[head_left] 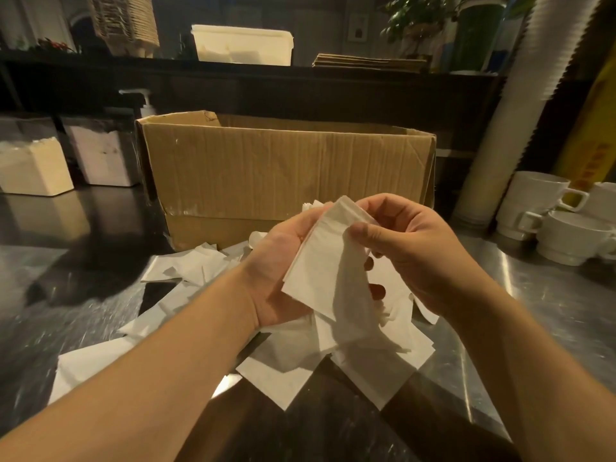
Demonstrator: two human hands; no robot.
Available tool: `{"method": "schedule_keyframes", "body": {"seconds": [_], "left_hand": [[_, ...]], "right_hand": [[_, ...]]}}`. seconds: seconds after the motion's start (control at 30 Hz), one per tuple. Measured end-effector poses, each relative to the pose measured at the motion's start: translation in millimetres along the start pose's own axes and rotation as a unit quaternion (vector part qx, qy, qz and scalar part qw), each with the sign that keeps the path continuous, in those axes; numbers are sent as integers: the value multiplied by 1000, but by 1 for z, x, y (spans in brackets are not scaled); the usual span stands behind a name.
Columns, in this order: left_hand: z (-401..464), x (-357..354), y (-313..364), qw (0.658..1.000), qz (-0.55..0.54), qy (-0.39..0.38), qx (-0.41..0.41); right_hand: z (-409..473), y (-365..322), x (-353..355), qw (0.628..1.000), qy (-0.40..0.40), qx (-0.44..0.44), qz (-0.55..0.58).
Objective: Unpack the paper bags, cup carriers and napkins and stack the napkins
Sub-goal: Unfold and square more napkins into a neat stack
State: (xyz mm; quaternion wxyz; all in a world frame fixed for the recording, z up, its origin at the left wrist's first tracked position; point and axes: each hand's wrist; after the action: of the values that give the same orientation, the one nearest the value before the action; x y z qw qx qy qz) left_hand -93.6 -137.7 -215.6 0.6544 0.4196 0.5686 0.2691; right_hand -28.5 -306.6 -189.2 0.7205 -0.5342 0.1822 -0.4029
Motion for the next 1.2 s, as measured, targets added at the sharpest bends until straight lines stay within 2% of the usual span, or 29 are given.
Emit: {"method": "schedule_keyframes", "body": {"seconds": [0.1,0.3,0.37,0.43,0.57,0.67,0.77,0.87,0.97,1.03,1.13,1.2], "left_hand": [[2,5,-2,999,-11,-38,18],[-3,6,-1,1000,-1,3,13],[-4,4,1,999,-31,19,4],[-4,1,4,996,-75,34,-33],[-4,0,10,983,-124,91,-104],[-4,2,11,978,-138,99,-124],[-2,2,11,975,-141,103,-136],[-1,1,12,971,-141,129,-146],[-2,0,12,967,-150,147,-143],[-2,-1,12,968,-149,148,-135],[-4,-5,11,980,-130,113,-99],[-5,-5,10,990,-94,88,-59]], "right_hand": [[0,4,-3,999,21,-2,-29],[2,9,-10,987,82,28,-136],[3,7,-9,984,100,-1,-150],[3,3,-5,982,68,-48,-170],[0,-3,-4,961,-60,-114,-243],[2,-3,-2,954,-88,-142,-250],[4,-1,-1,963,-57,-142,-224],[5,3,-1,980,30,-100,-171],[6,6,3,991,108,-61,-59],[6,3,7,990,132,-51,29],[5,-5,15,982,77,-45,165],[3,-8,19,983,6,-40,176]]}}
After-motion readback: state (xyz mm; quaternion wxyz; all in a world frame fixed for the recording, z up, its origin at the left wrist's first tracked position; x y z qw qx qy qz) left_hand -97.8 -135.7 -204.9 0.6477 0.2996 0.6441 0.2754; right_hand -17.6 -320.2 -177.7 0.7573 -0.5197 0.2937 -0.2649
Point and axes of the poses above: each hand's wrist, its own z-axis towards the middle knuckle, its own x-axis out of the back of the hand, y = z × x, and after that the axes turned 1 degree about -z, right-handed
